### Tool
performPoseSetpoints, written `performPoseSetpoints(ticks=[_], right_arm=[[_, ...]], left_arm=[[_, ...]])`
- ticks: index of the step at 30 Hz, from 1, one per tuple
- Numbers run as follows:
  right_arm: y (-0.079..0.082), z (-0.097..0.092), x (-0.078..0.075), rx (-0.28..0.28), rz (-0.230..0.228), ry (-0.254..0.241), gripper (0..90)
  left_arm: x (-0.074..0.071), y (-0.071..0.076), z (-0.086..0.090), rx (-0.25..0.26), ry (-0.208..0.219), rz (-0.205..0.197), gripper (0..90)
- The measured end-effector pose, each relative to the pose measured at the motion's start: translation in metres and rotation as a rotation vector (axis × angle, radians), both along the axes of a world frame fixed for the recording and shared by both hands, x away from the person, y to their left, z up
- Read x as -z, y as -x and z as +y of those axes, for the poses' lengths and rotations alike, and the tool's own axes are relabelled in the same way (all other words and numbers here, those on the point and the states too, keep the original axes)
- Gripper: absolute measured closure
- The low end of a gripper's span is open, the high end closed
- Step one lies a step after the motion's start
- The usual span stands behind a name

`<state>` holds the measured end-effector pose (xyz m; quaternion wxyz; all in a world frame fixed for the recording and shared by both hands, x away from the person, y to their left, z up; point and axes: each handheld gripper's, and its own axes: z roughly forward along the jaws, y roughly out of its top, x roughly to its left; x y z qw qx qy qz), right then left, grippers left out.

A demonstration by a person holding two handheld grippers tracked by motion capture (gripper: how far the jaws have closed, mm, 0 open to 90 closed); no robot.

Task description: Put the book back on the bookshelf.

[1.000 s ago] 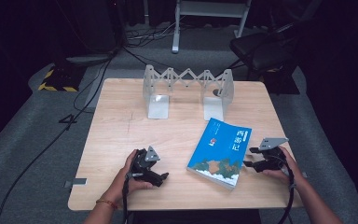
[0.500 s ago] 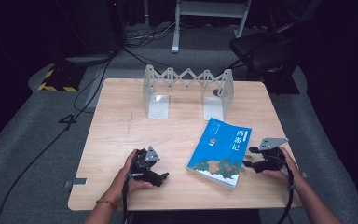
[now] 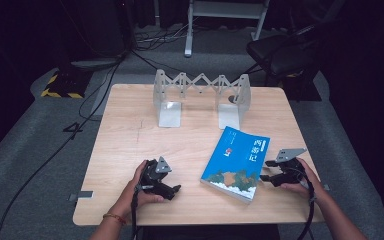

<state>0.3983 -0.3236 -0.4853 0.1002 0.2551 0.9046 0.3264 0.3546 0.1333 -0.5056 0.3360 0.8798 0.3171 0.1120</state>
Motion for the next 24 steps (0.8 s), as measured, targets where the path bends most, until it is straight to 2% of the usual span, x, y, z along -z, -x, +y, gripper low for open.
performPoseSetpoints(ticks=[13, 20, 21, 24], right_arm=[[0.002, 0.0, -0.005, 0.012, -0.018, -0.021, 33.5], [0.002, -0.002, -0.013, 0.021, -0.019, -0.07, 33.4], [0.002, -0.001, -0.014, 0.022, -0.024, -0.072, 33.4], [0.002, 0.001, -0.018, 0.025, -0.036, -0.075, 33.5]], left_arm=[[-0.001, 0.0, -0.001, -0.008, -0.005, 0.006, 0.4], [-0.003, 0.0, -0.004, -0.01, -0.022, 0.018, 1.1], [-0.004, 0.001, -0.004, 0.001, -0.012, 0.017, 3.9], [-0.009, 0.002, -0.008, 0.04, -0.002, 0.017, 20.5]])
